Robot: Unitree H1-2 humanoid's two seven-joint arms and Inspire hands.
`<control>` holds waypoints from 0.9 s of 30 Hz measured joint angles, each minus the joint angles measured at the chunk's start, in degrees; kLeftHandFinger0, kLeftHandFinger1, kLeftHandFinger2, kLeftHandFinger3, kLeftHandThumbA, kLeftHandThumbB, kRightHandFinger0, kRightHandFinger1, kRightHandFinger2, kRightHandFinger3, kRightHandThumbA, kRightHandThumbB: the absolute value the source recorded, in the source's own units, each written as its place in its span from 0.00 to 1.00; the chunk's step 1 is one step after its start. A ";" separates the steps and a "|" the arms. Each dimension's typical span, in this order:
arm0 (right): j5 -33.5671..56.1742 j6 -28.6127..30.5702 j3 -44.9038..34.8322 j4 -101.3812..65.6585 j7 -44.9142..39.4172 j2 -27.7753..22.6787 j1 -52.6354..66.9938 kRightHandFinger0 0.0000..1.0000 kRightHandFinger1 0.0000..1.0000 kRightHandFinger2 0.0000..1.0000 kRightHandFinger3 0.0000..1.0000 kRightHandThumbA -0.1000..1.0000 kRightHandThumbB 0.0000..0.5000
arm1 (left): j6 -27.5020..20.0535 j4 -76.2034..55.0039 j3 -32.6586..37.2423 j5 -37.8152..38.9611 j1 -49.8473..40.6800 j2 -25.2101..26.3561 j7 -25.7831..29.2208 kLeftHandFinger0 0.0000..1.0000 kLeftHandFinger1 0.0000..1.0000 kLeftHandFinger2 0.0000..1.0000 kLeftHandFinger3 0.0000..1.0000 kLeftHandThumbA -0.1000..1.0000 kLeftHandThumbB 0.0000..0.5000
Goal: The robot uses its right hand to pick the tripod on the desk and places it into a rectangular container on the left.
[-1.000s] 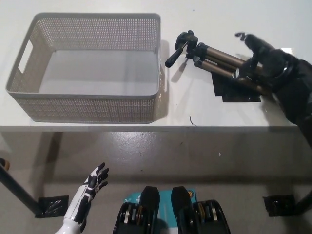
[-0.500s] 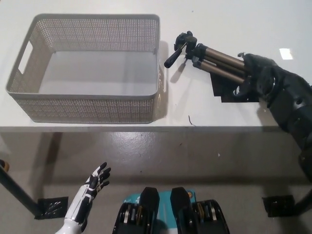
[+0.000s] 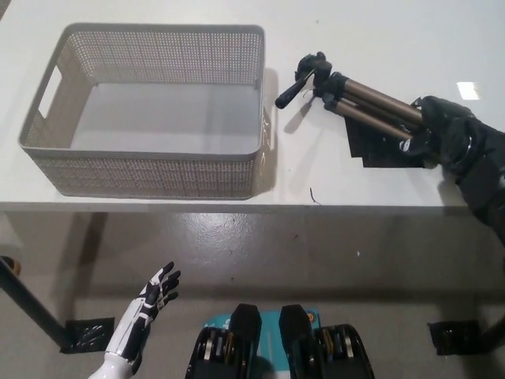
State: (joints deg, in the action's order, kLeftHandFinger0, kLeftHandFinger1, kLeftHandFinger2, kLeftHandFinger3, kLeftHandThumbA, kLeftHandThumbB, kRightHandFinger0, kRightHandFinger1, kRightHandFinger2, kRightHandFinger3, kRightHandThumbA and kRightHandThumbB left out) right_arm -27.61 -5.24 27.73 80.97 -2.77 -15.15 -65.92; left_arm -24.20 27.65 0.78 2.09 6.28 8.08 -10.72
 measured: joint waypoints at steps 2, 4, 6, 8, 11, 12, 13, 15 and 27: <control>-0.02 0.38 -0.44 -0.01 0.87 0.00 0.09 0.45 0.60 0.61 0.57 0.00 0.24 | 0.00 0.24 -0.03 0.00 0.23 0.01 -0.05 1.00 1.00 1.00 1.00 1.00 1.00; -0.06 0.81 -0.60 0.00 1.33 -0.01 0.14 0.43 0.59 0.60 0.56 0.00 0.29 | 0.00 0.42 -0.04 0.00 0.37 0.07 -0.06 1.00 1.00 1.00 1.00 1.00 1.00; -0.12 1.27 -0.64 0.01 1.77 -0.02 0.23 0.18 0.37 0.43 0.41 0.00 0.29 | 0.00 0.46 -0.05 -0.02 0.41 0.14 -0.06 1.00 1.00 1.00 1.00 1.00 1.00; -0.13 2.00 -0.78 0.01 2.46 -0.15 0.39 0.07 0.35 0.53 0.50 0.00 0.29 | 0.00 0.48 -0.05 -0.05 0.40 0.13 -0.05 1.00 1.00 1.00 1.00 1.00 1.00; -0.13 3.34 -1.24 -0.01 3.49 -0.27 0.50 0.13 0.61 0.98 0.91 0.00 0.33 | 0.00 0.50 -0.04 -0.11 0.42 0.12 -0.05 1.00 1.00 1.00 1.00 1.00 1.00; -0.13 3.34 -1.24 -0.01 3.49 -0.27 0.50 0.16 0.71 1.00 1.00 0.00 0.33 | 0.00 0.50 -0.04 -0.11 0.42 0.12 -0.05 1.00 1.00 1.00 1.00 1.00 1.00; -0.12 4.16 -1.63 -0.01 3.91 -0.32 0.58 0.19 0.76 1.00 1.00 0.00 0.32 | 0.00 0.50 -0.05 -0.13 0.42 0.13 -0.05 1.00 1.00 1.00 1.00 1.00 1.00; -0.06 5.69 -2.83 0.00 4.66 -0.50 1.18 0.21 0.76 1.00 0.98 0.00 0.33 | 0.00 0.47 -0.05 -0.12 0.31 0.13 -0.06 1.00 1.00 1.00 1.00 1.00 1.00; 1.93 13.31 -13.06 -5.73 7.94 -0.72 1.89 0.04 0.51 0.90 0.99 0.00 0.26 | 0.04 0.39 -0.04 -0.32 -0.60 0.24 -0.06 1.00 1.00 1.00 1.00 1.00 1.00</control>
State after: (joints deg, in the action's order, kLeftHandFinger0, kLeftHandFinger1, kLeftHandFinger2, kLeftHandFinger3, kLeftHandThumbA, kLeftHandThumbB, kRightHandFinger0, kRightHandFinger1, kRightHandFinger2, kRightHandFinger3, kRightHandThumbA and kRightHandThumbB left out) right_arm -25.68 8.08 14.68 75.23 5.17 -15.87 -64.03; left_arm -24.15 28.04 0.74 1.77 5.68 8.32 -10.78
